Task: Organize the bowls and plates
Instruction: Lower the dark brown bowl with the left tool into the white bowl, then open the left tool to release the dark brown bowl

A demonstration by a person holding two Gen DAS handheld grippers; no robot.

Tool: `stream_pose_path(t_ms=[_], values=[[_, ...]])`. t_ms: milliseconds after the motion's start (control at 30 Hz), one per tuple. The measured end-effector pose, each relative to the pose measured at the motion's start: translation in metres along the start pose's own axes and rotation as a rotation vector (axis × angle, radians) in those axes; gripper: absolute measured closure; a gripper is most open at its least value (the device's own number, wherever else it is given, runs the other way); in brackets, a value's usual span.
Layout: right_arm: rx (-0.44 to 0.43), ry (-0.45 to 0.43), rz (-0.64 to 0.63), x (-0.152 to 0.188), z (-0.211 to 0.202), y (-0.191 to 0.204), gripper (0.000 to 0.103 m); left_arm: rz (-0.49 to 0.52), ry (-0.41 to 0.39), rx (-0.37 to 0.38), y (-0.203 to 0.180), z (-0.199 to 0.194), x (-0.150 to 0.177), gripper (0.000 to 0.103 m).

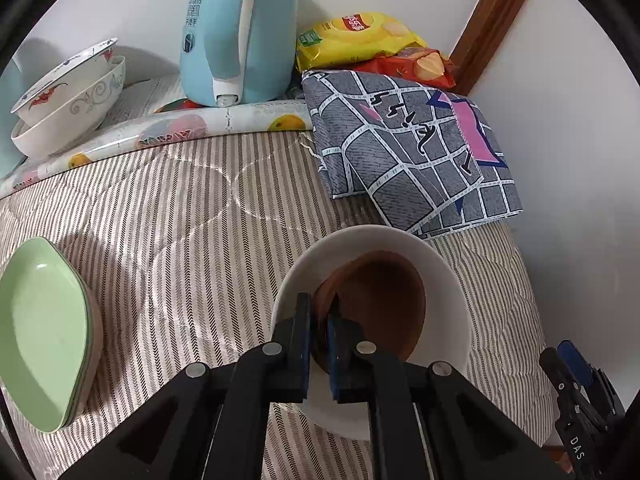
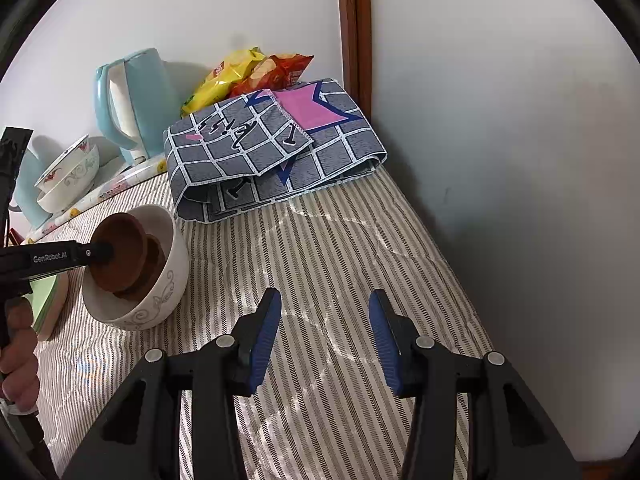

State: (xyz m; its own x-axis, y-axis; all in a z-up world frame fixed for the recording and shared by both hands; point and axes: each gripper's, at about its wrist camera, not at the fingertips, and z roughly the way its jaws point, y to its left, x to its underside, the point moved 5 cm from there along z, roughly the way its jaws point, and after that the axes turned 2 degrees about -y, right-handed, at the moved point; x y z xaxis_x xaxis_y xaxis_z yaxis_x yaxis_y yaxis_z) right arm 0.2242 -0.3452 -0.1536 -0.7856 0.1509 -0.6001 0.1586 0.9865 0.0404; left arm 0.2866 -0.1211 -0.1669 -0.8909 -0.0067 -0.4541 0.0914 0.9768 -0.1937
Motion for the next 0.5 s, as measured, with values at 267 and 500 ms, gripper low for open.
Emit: stream_pose_path(t_ms=[267,500], values=[[-0.006,0.009,-0.017,0.0031,0.0015,0.0056,0.058,-0.021,0.015,0.025,0.0011,0.0055,0.0011,0.095],[-0.006,0.022,-0.019,0.0078,0.0021,0.0079,0.058,-0.033,0.021,0.056,0.0012,0.0062,-0.0003,0.094]])
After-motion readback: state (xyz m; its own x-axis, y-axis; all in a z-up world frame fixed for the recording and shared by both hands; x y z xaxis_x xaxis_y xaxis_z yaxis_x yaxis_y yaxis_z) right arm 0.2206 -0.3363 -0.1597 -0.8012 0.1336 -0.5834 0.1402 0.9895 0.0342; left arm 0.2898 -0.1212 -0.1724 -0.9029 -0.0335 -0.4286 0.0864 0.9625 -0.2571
